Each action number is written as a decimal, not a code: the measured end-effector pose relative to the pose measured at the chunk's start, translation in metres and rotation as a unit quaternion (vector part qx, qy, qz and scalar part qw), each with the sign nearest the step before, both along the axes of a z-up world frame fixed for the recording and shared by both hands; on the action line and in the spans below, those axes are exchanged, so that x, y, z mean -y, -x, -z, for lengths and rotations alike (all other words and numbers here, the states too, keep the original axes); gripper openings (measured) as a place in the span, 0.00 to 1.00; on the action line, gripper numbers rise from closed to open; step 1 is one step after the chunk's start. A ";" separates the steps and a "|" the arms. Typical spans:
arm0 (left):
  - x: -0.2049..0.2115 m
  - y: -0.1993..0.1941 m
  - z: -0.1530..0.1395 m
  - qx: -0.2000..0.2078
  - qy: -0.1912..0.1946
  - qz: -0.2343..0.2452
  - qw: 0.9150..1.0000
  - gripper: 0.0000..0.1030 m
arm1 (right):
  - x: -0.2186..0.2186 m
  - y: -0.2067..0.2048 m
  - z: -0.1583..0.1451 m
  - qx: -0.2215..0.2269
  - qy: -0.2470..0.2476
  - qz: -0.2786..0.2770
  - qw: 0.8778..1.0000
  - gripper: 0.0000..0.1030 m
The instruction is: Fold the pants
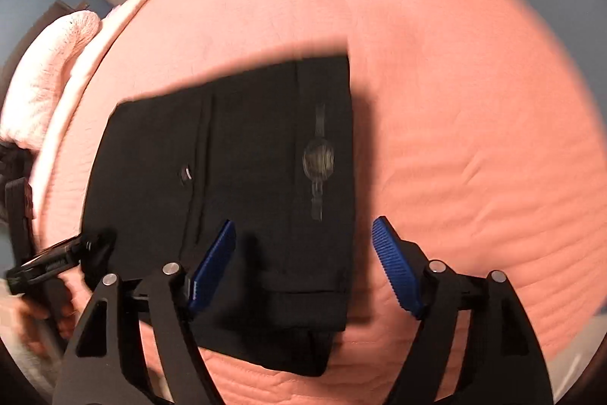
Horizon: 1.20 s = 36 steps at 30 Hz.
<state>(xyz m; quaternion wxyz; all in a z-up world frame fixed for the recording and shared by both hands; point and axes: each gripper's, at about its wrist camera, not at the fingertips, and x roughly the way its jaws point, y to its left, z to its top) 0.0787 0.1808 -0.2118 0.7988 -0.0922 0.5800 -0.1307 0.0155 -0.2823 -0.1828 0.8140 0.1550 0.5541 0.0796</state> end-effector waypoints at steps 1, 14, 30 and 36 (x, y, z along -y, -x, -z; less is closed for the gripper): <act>0.008 -0.001 -0.002 0.005 -0.010 0.020 1.000 0.83 | 0.000 -0.001 0.009 -0.001 -0.026 -0.005 1.000 0.61; 0.029 -0.043 -0.079 0.100 -0.028 0.011 0.995 0.15 | -0.058 -0.022 -0.063 0.100 0.007 -0.048 0.994 0.20; -0.017 -0.166 -0.109 0.143 -0.191 -0.056 0.970 0.34 | -0.046 -0.154 -0.060 0.127 0.072 0.030 0.989 0.34; 0.054 -0.243 -0.117 0.117 -0.150 -0.004 0.982 0.57 | -0.147 -0.235 -0.064 0.145 0.060 -0.085 0.984 0.32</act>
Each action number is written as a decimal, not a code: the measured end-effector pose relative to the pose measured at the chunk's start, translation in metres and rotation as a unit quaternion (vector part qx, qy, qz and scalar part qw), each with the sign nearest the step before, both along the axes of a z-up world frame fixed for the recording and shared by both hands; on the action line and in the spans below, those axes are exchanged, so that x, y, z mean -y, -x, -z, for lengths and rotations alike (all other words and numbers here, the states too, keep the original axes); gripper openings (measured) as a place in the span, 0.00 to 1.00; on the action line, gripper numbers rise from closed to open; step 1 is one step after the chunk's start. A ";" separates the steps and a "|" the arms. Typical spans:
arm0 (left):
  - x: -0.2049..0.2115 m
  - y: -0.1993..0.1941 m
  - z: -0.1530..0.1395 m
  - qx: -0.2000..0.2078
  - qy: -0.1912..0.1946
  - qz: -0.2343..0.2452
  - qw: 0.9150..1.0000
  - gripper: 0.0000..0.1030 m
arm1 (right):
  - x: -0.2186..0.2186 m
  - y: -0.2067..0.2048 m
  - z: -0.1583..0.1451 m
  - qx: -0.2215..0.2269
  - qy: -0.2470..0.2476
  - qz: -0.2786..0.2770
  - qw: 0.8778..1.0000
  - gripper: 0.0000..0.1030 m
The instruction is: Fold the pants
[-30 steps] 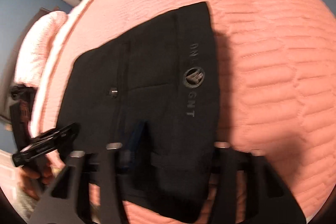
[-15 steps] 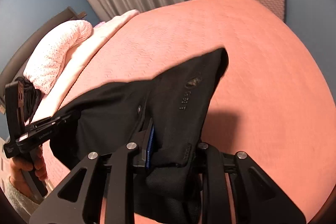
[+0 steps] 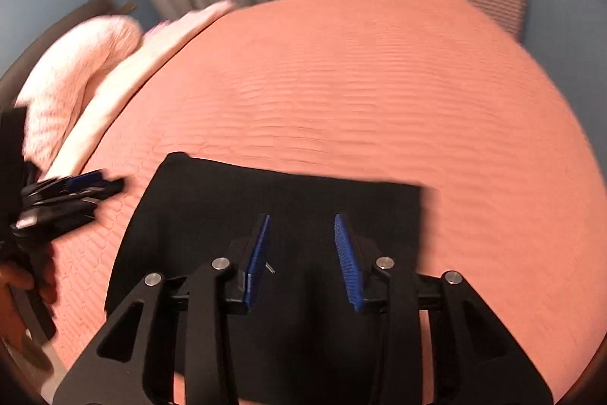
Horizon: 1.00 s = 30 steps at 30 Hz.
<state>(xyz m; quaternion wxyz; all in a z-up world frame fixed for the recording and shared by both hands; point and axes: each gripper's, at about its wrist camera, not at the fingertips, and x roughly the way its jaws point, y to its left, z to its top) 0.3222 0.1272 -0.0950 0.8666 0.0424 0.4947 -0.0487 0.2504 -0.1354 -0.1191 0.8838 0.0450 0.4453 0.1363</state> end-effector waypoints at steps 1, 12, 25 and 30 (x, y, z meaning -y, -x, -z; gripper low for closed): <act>0.015 -0.017 0.020 -0.028 -0.011 0.001 1.000 0.58 | -0.006 -0.008 0.010 -0.010 0.011 -0.006 1.000 0.31; -0.005 -0.026 0.035 -0.009 -0.071 -0.024 0.997 0.71 | 0.056 0.016 0.027 -0.019 0.013 0.055 0.998 0.21; -0.019 0.041 0.032 0.001 -0.077 -0.011 0.997 0.72 | 0.027 0.066 0.050 -0.050 0.031 0.040 0.997 0.19; -0.025 0.055 0.047 -0.023 -0.075 -0.017 0.997 0.72 | 0.041 0.081 0.039 -0.055 0.018 0.047 0.997 0.19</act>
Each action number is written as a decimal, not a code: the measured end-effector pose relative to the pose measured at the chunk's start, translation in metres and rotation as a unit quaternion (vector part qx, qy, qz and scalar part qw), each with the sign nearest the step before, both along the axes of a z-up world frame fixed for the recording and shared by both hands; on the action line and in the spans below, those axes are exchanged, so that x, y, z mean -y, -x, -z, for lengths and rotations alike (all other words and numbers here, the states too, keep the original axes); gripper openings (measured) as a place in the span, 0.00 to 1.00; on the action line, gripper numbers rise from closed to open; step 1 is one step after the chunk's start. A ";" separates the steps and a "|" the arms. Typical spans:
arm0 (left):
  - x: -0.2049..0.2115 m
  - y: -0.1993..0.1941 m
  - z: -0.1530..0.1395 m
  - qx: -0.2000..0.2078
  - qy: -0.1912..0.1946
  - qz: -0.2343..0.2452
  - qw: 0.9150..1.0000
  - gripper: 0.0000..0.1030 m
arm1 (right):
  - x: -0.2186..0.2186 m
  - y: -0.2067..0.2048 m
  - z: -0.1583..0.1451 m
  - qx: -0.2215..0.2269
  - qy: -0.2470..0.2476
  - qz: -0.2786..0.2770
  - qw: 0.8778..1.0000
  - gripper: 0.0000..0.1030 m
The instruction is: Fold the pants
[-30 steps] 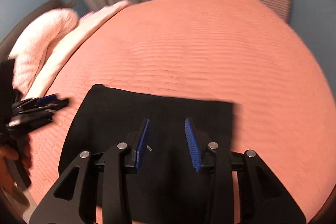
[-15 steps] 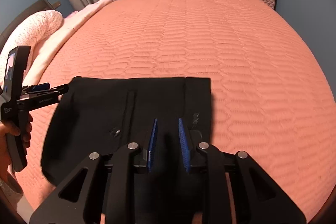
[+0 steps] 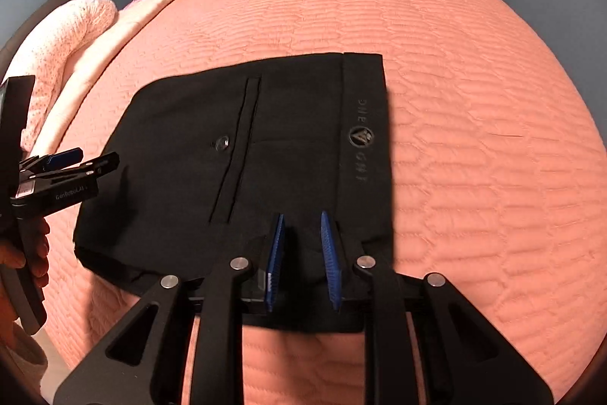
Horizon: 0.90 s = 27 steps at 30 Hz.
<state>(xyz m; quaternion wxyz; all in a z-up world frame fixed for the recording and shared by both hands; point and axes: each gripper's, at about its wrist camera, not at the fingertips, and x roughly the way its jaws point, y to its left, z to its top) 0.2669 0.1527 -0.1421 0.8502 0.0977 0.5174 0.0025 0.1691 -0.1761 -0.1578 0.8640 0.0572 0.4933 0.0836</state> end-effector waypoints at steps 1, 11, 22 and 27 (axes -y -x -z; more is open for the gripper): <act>-0.001 0.005 0.001 -0.002 0.002 -0.004 1.000 0.72 | 0.001 0.002 0.000 0.000 0.006 -0.002 1.000 0.19; -0.014 0.064 0.021 -0.021 0.033 -0.012 0.999 0.75 | 0.006 0.019 0.013 -0.015 -0.044 -0.015 0.999 0.18; -0.044 0.088 0.025 -0.034 0.095 -0.051 0.994 0.79 | 0.000 0.036 0.014 -0.025 0.002 -0.037 0.999 0.20; -0.037 0.103 0.009 -0.027 0.092 -0.046 0.994 0.76 | 0.003 0.054 -0.003 -0.027 0.010 -0.018 0.999 0.24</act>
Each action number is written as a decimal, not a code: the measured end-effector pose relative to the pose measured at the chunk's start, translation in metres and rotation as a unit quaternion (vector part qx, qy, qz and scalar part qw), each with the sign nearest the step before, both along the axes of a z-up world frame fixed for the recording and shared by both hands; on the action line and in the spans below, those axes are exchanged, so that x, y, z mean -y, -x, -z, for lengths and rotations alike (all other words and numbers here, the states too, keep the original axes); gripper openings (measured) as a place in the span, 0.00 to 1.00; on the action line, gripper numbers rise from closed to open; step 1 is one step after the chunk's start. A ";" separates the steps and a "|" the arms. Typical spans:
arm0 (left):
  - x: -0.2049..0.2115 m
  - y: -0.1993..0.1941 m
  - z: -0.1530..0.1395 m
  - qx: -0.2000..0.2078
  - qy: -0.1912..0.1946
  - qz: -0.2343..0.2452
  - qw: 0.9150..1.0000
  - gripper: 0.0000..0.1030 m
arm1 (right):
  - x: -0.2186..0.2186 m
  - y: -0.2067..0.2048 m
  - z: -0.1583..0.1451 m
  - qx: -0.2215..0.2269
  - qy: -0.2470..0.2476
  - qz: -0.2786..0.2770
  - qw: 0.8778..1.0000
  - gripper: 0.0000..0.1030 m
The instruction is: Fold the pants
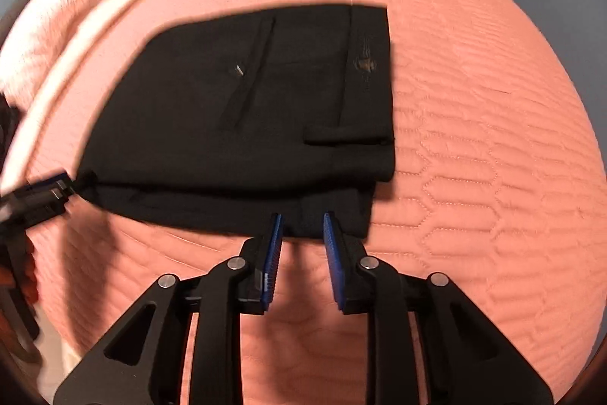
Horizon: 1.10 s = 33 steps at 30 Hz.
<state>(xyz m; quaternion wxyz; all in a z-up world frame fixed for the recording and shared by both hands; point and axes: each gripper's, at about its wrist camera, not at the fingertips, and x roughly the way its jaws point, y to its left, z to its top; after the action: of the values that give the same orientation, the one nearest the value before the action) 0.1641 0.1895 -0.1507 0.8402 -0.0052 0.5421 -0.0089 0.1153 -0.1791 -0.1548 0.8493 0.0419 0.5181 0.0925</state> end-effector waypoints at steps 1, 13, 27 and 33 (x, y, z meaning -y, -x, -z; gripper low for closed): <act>0.008 0.006 -0.006 0.005 0.006 0.007 1.000 0.76 | -0.004 0.000 -0.008 0.009 -0.021 -0.003 1.000 0.24; 0.056 0.030 0.017 -0.029 -0.024 0.071 0.997 0.77 | -0.163 -0.164 -0.040 0.005 -0.036 -0.142 0.989 0.24; 0.041 0.006 0.014 -0.003 -0.021 0.100 0.995 0.79 | -0.181 -0.220 0.005 -0.082 -0.036 -0.145 0.985 0.01; 0.038 0.013 0.012 0.000 -0.015 0.098 0.995 0.80 | -0.241 -0.242 0.004 -0.077 -0.022 -0.190 0.979 0.02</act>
<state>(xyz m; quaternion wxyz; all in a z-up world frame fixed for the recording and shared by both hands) 0.1510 0.1519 -0.1629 0.8356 0.0600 0.5398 -0.0829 0.3572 0.0622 -0.1584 0.7728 -0.0314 0.5779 0.2603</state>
